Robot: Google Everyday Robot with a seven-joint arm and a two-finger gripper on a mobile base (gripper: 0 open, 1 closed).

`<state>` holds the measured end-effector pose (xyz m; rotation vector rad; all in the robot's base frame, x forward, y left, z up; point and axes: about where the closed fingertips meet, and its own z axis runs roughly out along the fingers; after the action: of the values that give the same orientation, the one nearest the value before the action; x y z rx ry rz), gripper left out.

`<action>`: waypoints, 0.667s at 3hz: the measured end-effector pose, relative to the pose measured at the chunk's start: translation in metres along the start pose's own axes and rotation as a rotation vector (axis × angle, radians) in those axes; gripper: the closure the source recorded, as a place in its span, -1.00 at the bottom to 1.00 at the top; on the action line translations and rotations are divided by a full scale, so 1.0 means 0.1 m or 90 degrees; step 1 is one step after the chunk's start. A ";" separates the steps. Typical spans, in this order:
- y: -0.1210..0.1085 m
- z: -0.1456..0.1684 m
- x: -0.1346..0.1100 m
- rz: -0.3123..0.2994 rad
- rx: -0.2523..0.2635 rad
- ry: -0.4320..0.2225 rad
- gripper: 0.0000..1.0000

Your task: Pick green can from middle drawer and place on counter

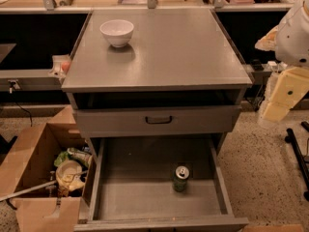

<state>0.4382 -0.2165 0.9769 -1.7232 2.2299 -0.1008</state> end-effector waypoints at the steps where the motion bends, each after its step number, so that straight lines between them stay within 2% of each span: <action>1: 0.00 0.00 0.00 0.000 0.000 0.000 -1.00; 2: 0.01 0.19 -0.05 -0.006 -0.010 0.012 -1.00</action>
Offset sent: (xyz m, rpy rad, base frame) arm 0.0146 0.0177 -0.0461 -0.0411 0.0673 0.0171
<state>0.4444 -0.2085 0.9599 -1.7472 2.2427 -0.1030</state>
